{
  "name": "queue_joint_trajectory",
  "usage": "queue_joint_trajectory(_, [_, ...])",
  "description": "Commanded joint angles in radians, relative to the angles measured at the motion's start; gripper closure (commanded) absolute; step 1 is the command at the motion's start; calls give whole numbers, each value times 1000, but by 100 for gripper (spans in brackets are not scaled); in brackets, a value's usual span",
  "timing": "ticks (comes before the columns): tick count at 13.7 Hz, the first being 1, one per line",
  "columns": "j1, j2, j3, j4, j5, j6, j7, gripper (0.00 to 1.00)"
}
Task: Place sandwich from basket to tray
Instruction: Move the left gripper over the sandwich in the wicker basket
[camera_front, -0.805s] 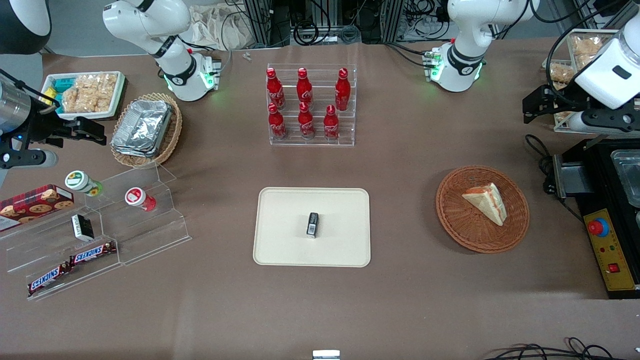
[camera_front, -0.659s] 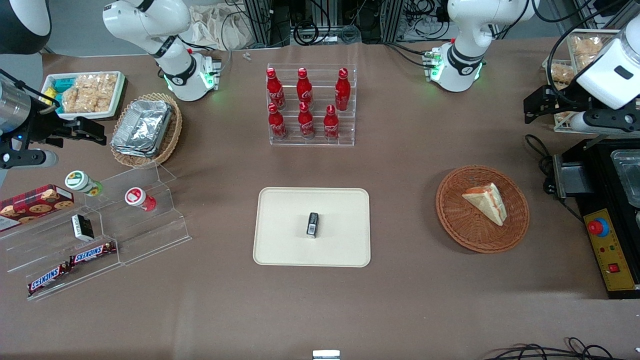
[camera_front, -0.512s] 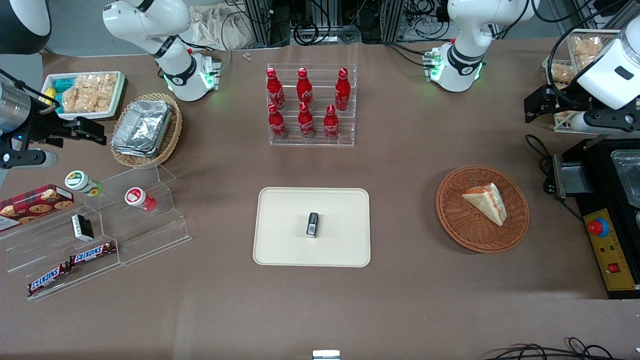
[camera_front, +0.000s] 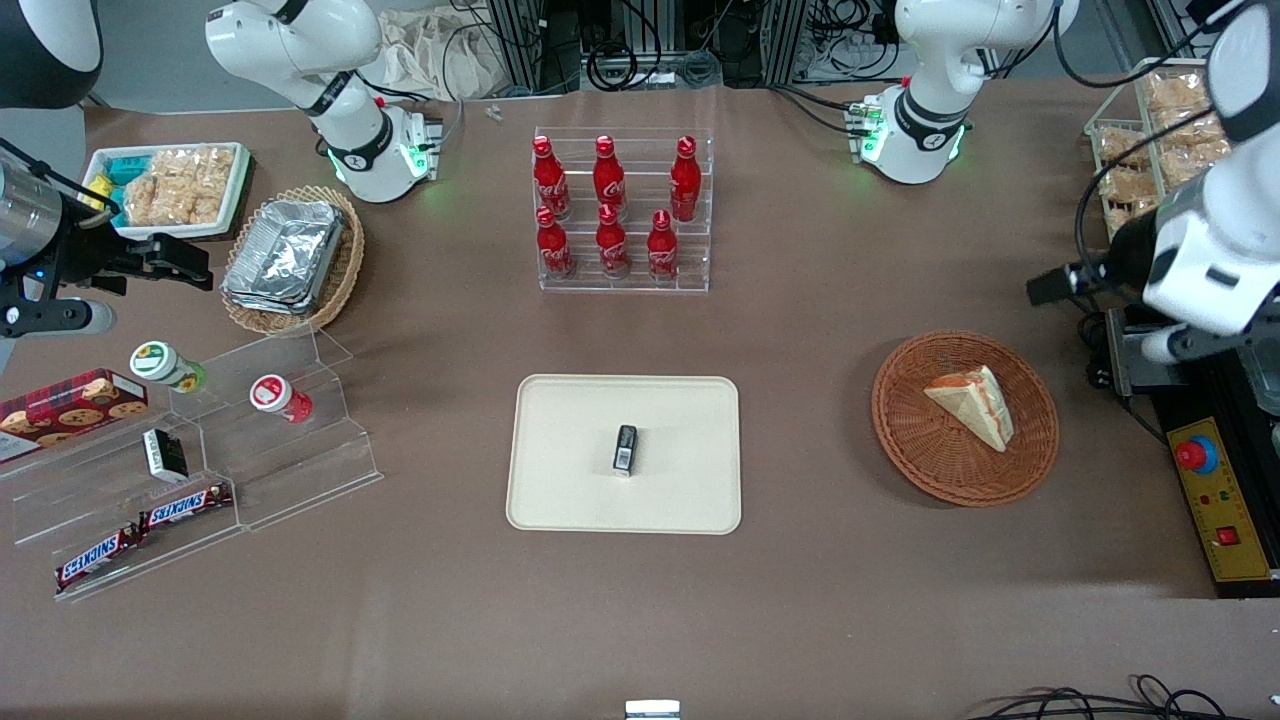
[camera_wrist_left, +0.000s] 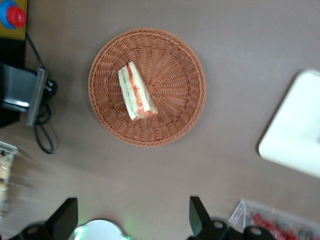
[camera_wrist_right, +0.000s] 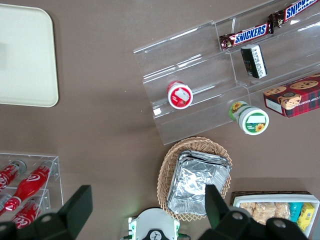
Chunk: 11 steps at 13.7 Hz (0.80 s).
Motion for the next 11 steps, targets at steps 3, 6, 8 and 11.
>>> queue_joint_trajectory(3, [17, -52, 3, -357, 12, 354, -174, 0])
queue_joint_trajectory(6, [63, -47, 12, -547, 12, 625, -211, 0])
queue_joint_trajectory(8, [72, -12, 12, -601, 12, 737, -241, 0])
queue_joint_trajectory(11, [71, 78, 12, -603, 12, 800, -283, 0])
